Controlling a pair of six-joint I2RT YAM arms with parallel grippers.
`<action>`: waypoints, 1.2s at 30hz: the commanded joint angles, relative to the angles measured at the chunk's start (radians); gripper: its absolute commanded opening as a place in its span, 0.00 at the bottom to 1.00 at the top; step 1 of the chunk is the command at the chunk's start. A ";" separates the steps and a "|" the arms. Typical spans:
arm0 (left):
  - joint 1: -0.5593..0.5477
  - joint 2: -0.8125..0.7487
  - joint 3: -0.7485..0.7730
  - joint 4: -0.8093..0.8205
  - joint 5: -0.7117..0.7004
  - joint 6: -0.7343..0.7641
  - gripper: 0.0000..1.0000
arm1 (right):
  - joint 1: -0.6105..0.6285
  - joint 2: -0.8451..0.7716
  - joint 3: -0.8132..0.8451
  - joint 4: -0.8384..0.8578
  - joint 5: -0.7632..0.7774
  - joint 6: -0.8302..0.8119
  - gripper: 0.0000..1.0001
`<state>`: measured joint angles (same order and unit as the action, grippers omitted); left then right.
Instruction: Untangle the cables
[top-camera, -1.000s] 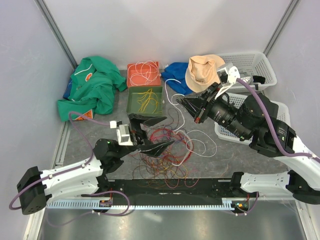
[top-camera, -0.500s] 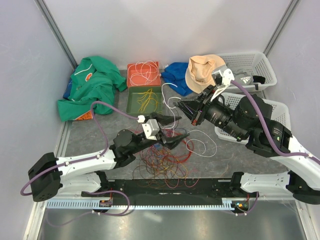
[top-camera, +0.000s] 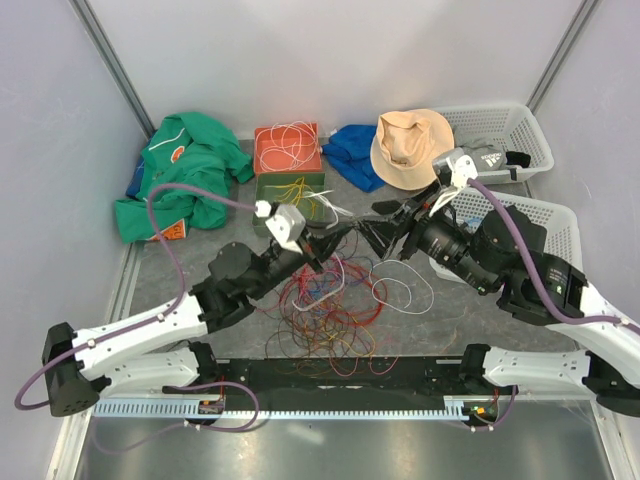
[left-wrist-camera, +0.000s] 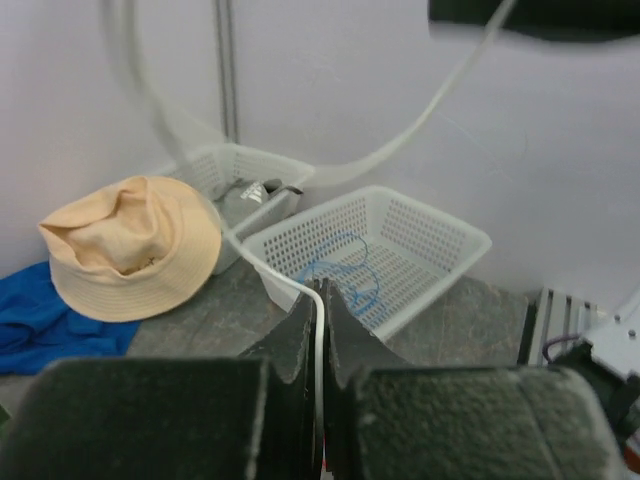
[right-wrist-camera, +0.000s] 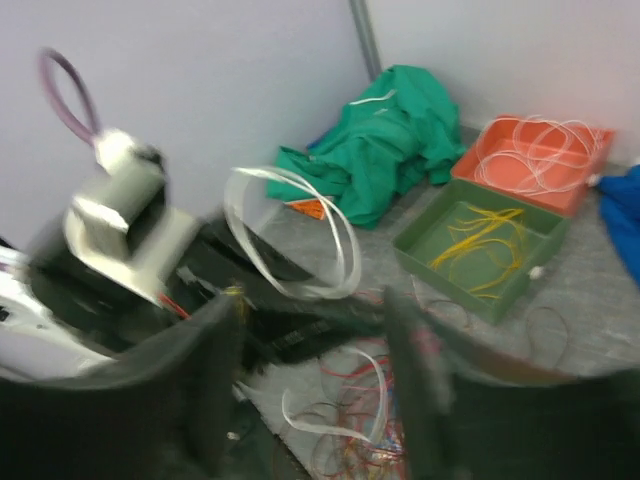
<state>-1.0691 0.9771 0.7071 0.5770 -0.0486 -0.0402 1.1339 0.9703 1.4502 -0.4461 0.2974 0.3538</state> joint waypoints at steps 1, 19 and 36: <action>0.009 0.043 0.244 -0.390 -0.223 -0.112 0.02 | 0.000 -0.039 -0.074 0.024 0.095 -0.003 0.79; 0.535 0.595 0.886 -0.701 -0.047 -0.360 0.02 | 0.000 -0.193 -0.370 0.010 0.339 0.016 0.98; 0.692 1.247 1.511 -0.471 -0.166 -0.225 0.02 | 0.000 -0.288 -0.867 0.308 0.387 0.168 0.98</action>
<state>-0.3981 2.1448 2.1223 -0.0551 -0.1162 -0.3489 1.1339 0.7021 0.6369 -0.2550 0.6693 0.4683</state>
